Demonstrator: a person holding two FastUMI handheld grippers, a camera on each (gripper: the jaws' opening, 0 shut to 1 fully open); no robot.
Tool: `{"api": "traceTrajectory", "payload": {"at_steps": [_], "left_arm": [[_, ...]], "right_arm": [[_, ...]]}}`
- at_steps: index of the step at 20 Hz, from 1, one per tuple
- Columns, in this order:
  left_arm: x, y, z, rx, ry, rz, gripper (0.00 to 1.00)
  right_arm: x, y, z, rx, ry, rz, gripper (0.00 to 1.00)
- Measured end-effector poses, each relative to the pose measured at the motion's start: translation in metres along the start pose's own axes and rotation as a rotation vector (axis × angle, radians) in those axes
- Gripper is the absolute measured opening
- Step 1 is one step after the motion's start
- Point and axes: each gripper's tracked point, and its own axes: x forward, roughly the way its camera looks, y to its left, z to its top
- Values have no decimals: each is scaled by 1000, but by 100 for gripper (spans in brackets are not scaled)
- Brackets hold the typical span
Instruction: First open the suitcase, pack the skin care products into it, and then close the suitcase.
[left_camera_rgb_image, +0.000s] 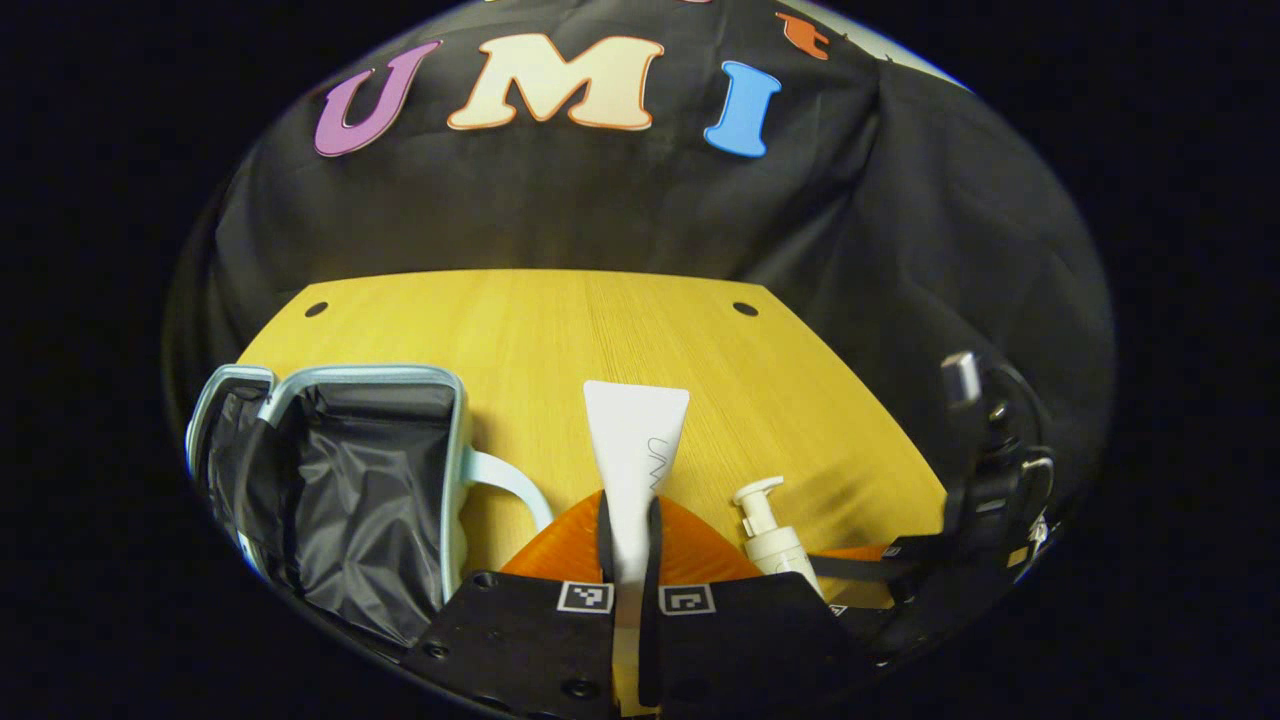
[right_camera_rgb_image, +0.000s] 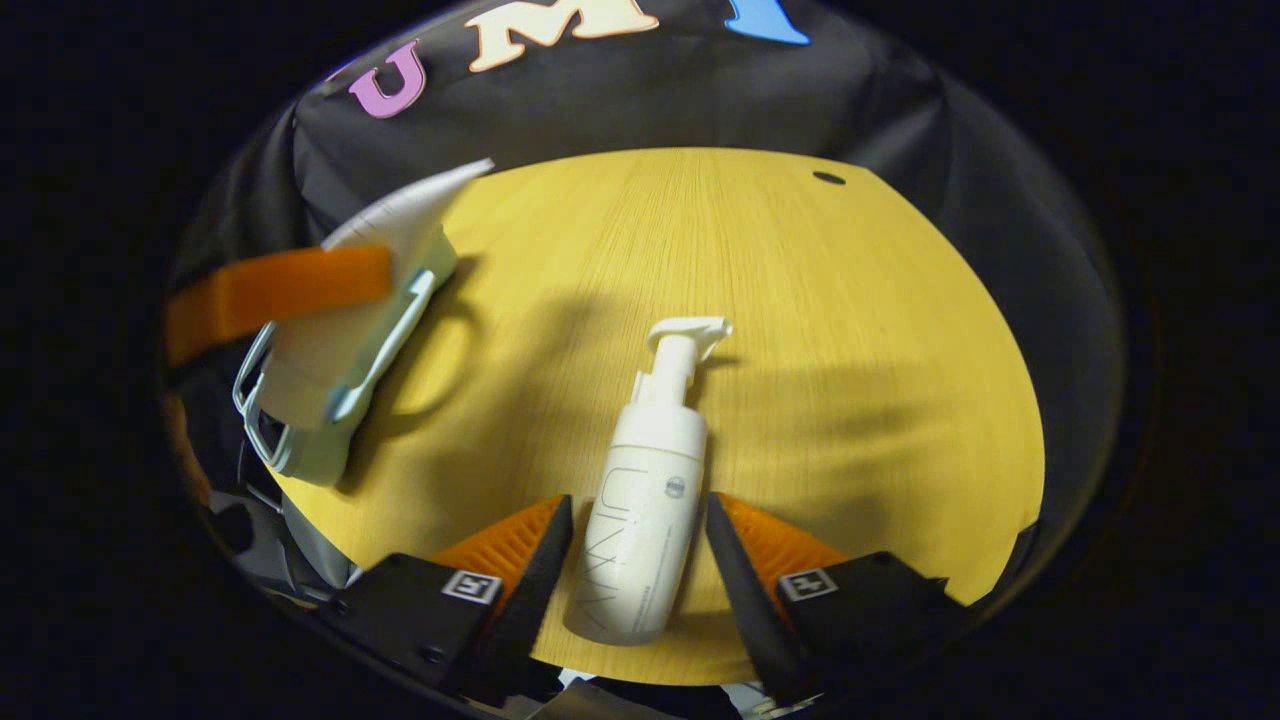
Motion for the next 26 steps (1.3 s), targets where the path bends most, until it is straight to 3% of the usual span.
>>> {"api": "traceTrajectory", "payload": {"at_steps": [2,5,12,16,19,23,26], "left_arm": [[-10,19,6,-17,-8,33,2],[-21,62,5,-27,-6,102,2],[-31,156,-17,-69,44,229,2],[-21,200,-43,-103,101,263,2],[-12,226,-61,-100,148,269,2],[-4,245,-78,-107,177,256,2],[0,252,-92,-125,192,230,2]], "right_arm": [[6,-6,1,-42,-4,-7,62],[3,-8,1,-76,-16,-11,53],[6,-5,1,-20,-30,-27,53],[-1,3,12,48,-68,-18,53],[-19,21,45,111,-133,23,53],[-47,73,100,220,-198,135,53],[-56,111,128,221,-218,205,52]]}}
